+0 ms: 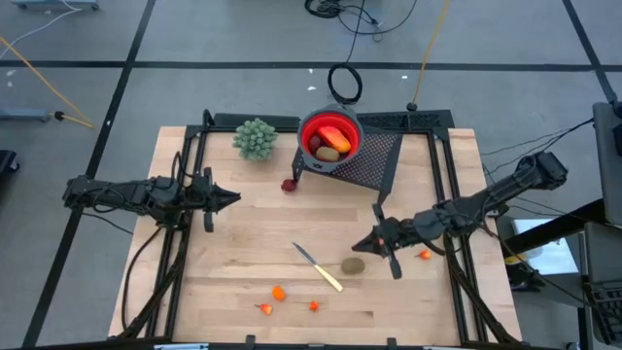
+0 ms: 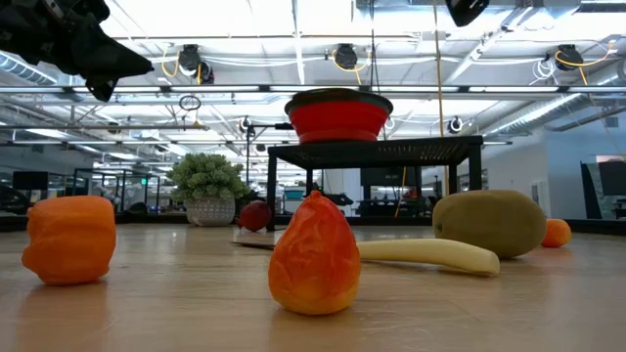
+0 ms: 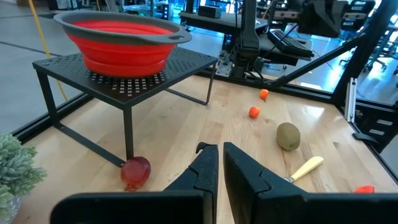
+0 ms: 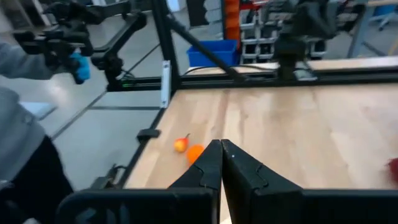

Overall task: Pick & Place Fruit
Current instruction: Put the brown kiwi into the red strainer bowl on the shelf

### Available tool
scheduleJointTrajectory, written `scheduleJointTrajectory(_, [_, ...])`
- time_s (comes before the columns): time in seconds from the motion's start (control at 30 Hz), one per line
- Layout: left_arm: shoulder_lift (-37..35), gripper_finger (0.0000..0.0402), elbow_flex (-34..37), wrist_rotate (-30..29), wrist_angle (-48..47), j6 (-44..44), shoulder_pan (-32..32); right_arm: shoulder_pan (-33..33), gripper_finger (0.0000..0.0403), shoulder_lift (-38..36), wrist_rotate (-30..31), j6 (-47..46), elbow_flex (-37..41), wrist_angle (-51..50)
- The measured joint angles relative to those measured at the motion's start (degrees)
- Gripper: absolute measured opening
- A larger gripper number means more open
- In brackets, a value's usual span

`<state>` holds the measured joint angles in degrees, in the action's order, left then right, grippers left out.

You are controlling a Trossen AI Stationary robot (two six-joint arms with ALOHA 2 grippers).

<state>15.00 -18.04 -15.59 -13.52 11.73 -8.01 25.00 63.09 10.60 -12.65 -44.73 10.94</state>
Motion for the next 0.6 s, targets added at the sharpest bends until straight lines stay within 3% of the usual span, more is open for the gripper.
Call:
scheduleJointTrajectory(0.33, [0.0,0.0024,0.0,0.0,0.1,0.0,0.0,2.2,0.0001,2.7,-0.5,-9.8,0.5,-5.5])
scheduleJointTrajectory(0.6, [0.0,0.0024,0.0,0.0,0.1,0.0,0.0,2.1,0.0000,8.2,-8.0,-15.8,-1.1,-9.7])
